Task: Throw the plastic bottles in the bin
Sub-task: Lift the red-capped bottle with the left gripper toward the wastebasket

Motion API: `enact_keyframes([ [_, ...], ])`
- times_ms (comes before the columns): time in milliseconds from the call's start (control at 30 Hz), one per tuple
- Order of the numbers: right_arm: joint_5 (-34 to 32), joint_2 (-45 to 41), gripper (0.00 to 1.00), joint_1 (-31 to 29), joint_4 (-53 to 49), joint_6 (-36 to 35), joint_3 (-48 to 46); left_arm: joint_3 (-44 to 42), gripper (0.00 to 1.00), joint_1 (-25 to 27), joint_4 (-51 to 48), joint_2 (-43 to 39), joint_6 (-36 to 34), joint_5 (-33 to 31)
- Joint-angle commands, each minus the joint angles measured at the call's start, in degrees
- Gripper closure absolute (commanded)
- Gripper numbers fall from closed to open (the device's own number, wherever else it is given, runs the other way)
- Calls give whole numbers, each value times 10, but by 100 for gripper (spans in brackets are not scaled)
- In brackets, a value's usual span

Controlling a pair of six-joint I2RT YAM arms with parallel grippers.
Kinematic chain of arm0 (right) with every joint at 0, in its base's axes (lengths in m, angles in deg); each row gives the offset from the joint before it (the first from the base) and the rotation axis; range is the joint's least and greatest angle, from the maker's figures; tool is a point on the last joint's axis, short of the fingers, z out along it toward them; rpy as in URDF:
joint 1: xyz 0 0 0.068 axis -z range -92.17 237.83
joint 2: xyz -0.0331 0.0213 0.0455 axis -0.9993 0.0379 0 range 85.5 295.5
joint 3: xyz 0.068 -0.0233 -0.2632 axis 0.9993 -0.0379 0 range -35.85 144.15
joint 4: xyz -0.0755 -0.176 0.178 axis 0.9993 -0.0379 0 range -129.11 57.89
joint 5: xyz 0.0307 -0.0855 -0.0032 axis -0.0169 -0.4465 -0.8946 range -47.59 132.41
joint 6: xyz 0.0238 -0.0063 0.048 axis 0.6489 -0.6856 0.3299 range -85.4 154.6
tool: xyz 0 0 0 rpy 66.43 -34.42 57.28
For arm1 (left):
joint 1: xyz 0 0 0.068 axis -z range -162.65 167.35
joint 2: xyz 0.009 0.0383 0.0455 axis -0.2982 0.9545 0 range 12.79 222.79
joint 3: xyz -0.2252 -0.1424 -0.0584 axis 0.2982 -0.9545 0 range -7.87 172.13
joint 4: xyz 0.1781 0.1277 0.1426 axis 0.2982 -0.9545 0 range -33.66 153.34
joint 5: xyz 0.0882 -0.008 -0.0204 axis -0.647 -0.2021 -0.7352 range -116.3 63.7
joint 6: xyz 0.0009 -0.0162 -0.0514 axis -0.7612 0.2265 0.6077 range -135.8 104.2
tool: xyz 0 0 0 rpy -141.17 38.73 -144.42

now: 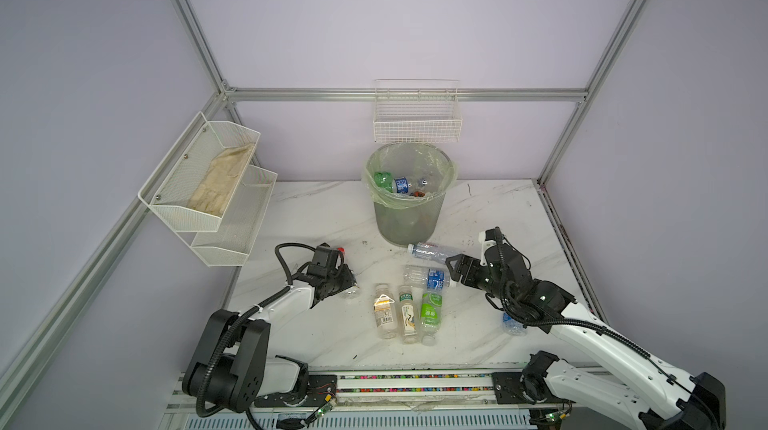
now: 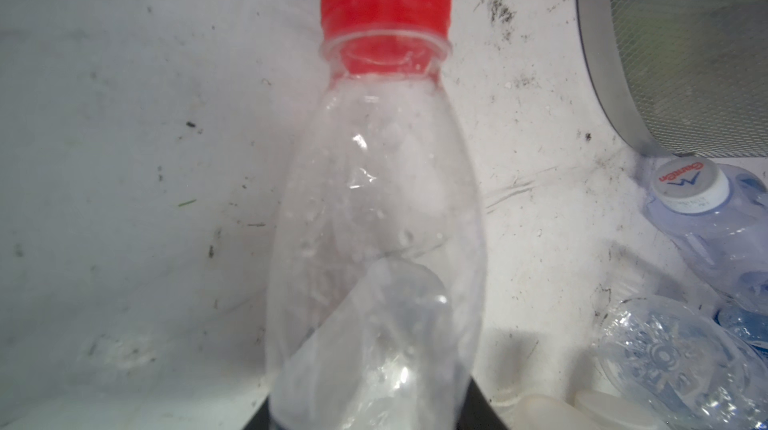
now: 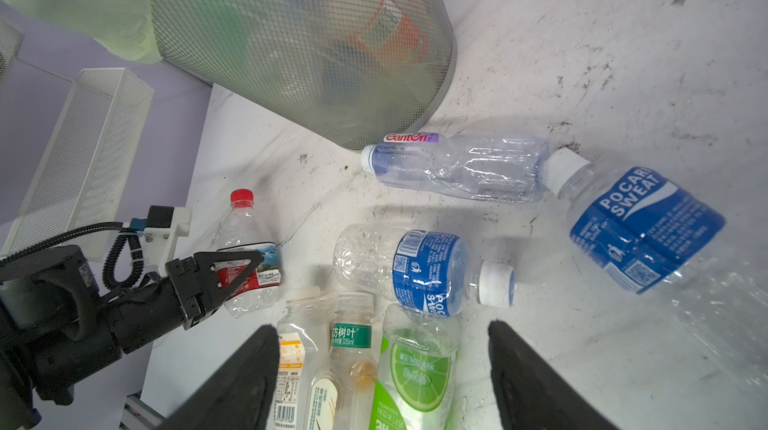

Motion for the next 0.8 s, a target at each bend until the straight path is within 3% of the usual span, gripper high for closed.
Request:
enact_keyframes([
  [0, -3, -6, 19, 1, 1, 7, -6, 27, 66, 6, -20, -49, -9, -15],
  [433, 5, 10, 19, 1, 13, 8, 6, 135, 68, 16, -43, -256, -55, -35],
  [767, 15, 19, 20, 1, 21, 11, 10, 292, 72, 32, 8, -324, -74, -31],
])
